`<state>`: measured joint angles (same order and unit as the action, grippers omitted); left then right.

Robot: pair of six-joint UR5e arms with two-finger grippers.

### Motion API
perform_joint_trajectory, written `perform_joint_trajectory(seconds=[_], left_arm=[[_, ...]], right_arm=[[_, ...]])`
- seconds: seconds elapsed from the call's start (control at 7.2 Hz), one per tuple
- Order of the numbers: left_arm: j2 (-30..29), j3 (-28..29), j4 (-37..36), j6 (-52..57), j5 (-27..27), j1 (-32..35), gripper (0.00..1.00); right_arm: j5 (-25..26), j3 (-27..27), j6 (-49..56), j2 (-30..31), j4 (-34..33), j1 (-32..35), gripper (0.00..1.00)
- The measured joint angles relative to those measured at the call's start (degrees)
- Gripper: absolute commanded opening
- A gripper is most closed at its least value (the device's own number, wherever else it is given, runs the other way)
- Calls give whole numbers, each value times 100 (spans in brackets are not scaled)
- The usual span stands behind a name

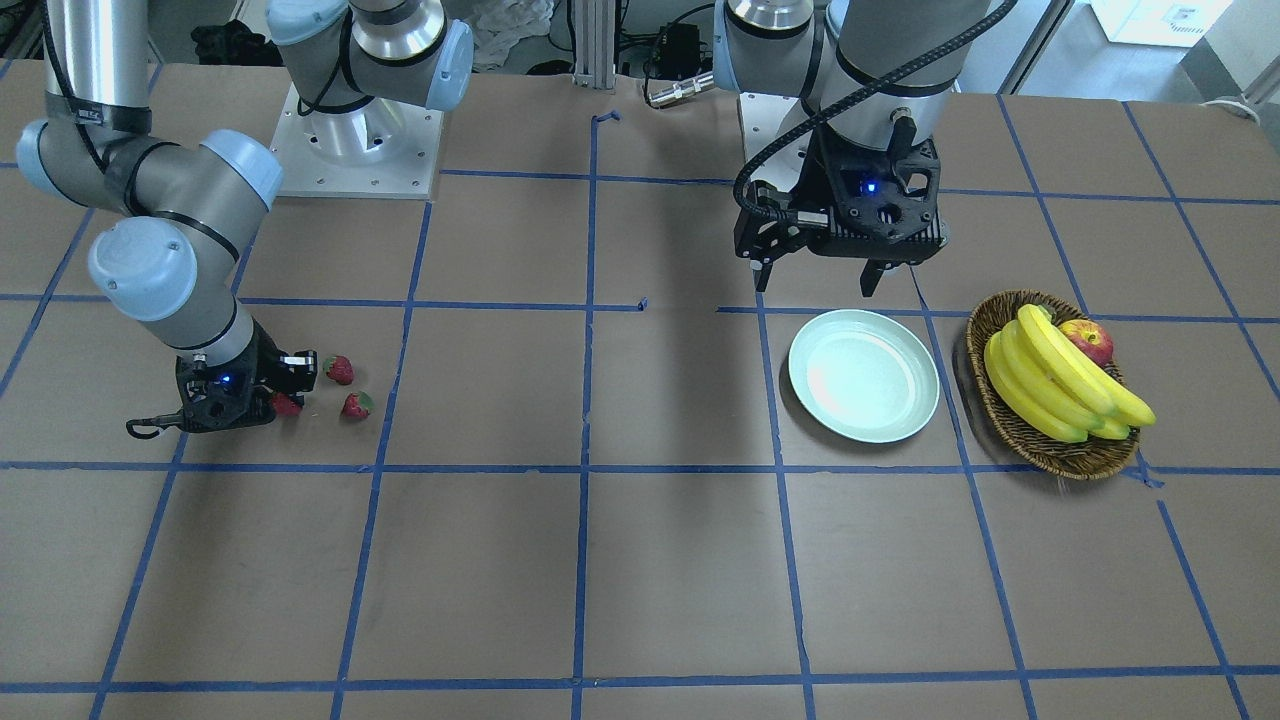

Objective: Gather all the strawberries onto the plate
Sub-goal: 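Close the right gripper on one red strawberry and lift it, then carry the strawberry toward the plate and set it down midway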

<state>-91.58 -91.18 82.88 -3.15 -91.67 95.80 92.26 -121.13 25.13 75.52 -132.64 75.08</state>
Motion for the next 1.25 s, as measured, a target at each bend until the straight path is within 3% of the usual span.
perform_joint_trajectory(seconds=[0.28, 0.83, 1.25], left_arm=[[0, 3, 0, 6, 0, 0, 100], [0, 9, -14, -2, 0, 0, 100], [1, 22, -17, -3, 8, 0, 100]], right_arm=[[-197, 485, -443, 75, 181, 321, 22], [-344, 1041, -3207, -116, 312, 2371, 22], [-397, 1596, -5009, -906, 208, 3793, 22]])
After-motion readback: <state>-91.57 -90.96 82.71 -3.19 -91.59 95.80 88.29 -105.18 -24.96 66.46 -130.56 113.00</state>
